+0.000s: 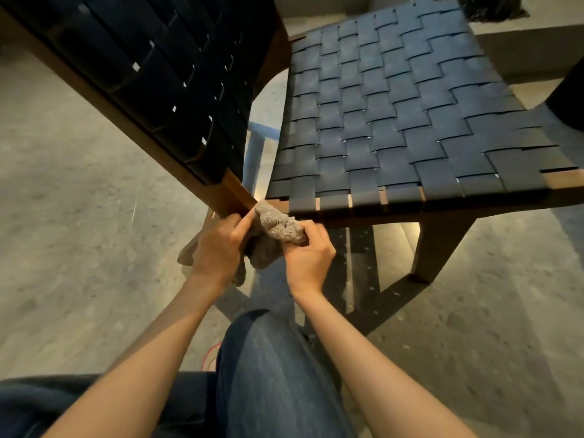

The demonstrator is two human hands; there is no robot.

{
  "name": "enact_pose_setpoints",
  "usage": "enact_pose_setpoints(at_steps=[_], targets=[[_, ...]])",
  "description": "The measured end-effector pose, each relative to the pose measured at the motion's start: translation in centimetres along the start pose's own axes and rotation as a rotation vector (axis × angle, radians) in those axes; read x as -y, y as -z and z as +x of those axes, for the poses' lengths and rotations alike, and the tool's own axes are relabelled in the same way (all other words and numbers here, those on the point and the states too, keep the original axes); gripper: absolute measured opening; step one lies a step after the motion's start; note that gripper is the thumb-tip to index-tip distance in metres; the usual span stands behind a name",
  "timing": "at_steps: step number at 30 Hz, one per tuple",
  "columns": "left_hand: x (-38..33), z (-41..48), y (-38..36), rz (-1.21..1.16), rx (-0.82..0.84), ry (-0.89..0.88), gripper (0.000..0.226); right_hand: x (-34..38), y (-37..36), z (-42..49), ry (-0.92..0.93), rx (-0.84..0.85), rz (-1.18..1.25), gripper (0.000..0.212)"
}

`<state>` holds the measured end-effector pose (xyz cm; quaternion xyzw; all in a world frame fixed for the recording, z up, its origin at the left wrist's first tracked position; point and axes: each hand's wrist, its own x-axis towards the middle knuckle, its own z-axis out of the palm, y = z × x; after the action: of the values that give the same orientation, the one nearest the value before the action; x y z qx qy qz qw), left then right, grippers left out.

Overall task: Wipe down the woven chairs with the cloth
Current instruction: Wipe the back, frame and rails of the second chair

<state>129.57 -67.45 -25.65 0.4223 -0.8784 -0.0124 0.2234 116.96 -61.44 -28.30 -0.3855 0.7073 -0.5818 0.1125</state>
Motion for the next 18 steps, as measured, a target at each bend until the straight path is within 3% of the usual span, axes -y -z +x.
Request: enact_pose_setpoints(at_steps=[6, 12, 18], targets=[[-2.9, 1.4, 0.0, -0.329, -0.124, 0.000, 0.059, 0.2, 2.6, 0.8, 0.034, -0.091, 0.017, 0.008], [-7.7, 4.4, 0.1, -0.406, -0.011, -0.096, 0.062, 0.2, 8.7, 3.4, 0.071, -0.282, -0.035, 0.014], [-13.9, 7.0, -0.1, -0.461, 0.033, -0.202, 0.038, -0.2, 15.2, 6.2, 0.021, -0.452, -0.112, 0.010]])
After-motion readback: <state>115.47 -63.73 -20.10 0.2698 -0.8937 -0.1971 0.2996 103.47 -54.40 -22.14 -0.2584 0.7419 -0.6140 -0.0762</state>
